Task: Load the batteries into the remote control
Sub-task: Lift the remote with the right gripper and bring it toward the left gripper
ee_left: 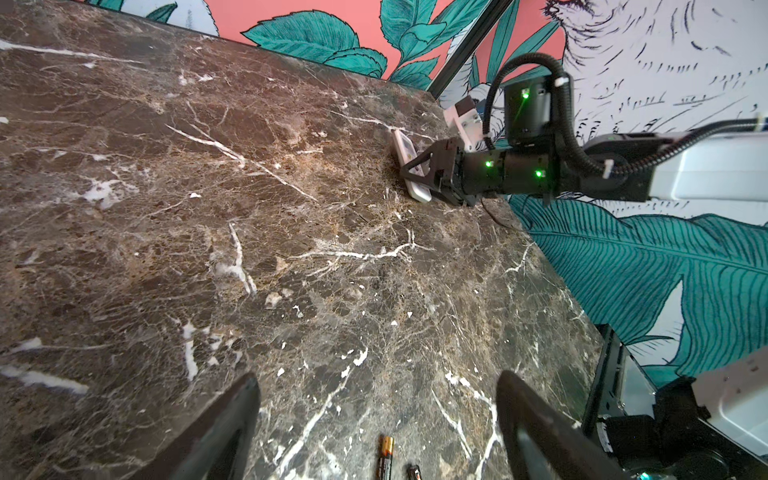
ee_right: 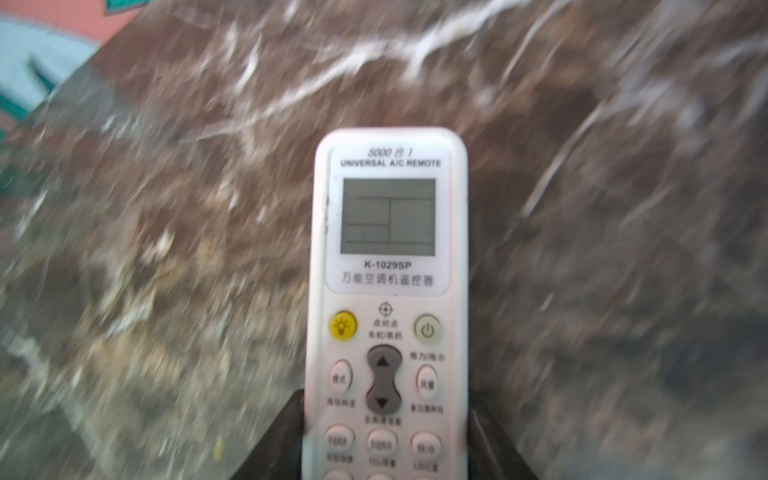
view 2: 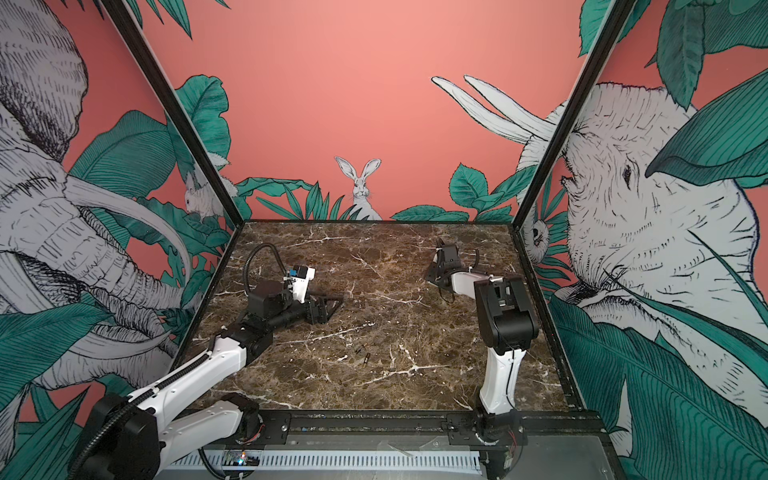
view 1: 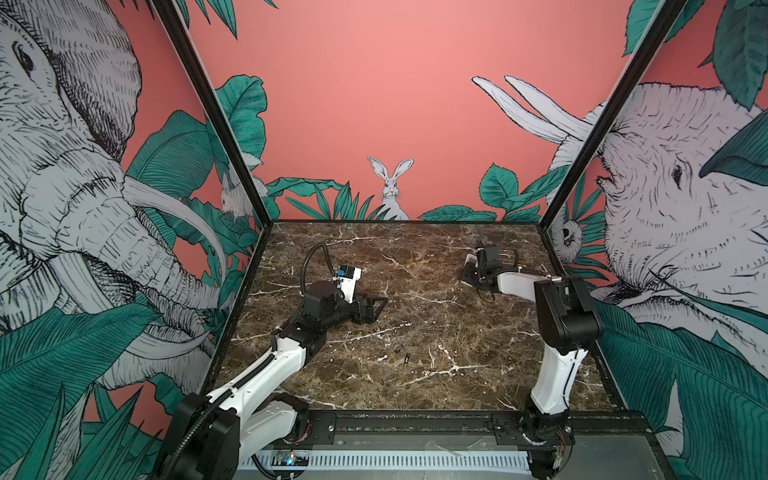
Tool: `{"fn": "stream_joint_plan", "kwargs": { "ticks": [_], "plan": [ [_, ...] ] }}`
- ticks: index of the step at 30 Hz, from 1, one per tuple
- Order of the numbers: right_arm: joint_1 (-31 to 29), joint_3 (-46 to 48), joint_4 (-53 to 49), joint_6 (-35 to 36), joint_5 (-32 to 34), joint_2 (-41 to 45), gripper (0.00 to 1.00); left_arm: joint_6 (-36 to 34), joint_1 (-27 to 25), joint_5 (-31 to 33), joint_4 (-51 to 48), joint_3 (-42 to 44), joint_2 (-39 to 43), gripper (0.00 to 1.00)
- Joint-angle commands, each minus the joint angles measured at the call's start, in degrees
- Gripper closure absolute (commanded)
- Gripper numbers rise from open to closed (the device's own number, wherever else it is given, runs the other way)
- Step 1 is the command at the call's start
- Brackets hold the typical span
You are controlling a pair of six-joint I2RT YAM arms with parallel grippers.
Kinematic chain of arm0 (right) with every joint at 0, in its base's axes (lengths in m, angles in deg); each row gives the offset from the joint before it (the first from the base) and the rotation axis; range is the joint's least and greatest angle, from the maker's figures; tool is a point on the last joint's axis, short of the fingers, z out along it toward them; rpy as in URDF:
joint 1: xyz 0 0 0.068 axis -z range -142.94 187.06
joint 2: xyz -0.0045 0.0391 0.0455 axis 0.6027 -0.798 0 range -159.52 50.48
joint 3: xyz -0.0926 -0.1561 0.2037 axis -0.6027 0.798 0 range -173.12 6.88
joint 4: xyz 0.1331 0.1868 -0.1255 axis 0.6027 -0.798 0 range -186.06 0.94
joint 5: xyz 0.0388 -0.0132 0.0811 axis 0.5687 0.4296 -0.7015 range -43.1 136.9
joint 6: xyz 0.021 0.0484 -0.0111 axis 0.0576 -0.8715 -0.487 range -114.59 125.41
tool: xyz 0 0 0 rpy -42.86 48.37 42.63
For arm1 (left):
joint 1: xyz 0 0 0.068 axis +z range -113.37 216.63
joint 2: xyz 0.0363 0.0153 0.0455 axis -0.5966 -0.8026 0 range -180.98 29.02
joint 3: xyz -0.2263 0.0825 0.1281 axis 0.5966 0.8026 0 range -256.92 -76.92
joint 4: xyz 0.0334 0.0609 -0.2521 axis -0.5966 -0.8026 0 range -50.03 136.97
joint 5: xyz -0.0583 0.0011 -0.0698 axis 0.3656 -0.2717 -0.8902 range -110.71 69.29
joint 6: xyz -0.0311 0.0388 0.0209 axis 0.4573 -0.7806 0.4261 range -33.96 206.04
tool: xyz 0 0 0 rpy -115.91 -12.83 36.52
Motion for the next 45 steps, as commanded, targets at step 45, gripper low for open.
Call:
{"fn": "stream_joint_plan", "kwargs": {
  "ticks": [45],
  "plan": [
    [-35.32, 27.45, 54.26, -1.34, -32.49, 37.77, 0.94, 14.88, -4.32, -27.31, 24.12, -6.72, 5.45, 0.18]
  ]
}}
